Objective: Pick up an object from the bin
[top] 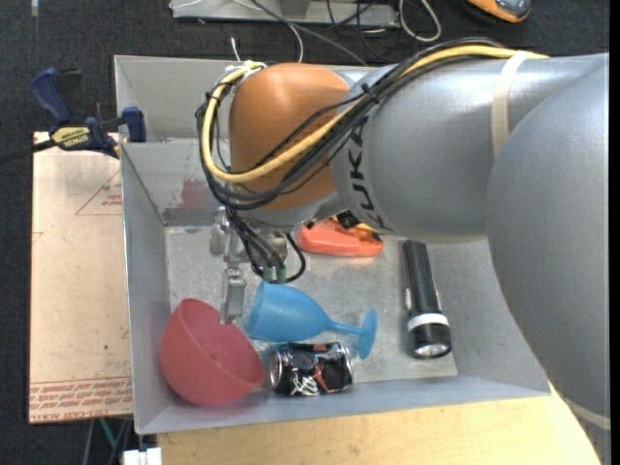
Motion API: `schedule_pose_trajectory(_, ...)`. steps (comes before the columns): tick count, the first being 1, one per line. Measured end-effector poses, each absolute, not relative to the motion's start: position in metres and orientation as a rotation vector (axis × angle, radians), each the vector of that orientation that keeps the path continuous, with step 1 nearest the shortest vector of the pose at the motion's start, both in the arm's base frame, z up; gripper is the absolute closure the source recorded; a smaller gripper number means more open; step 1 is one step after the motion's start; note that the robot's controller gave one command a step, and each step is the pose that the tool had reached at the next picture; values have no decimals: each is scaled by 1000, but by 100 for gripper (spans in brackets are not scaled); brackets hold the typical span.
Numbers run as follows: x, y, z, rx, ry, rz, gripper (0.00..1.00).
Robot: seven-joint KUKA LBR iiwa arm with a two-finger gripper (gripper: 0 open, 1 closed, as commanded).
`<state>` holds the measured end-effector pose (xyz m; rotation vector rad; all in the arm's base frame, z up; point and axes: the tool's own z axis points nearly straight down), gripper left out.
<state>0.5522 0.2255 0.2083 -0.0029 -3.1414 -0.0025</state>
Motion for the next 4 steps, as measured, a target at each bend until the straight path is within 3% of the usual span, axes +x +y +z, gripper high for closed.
schedule_pose_trajectory(1, 552, 226, 208, -3, -3141, -2, 0)
schedule_pose_trajectory(2, 512, 242, 140, 78, -3132, 0, 0)
schedule_pose_trajectory(4, 512, 245, 115, 280, -3144, -11, 0)
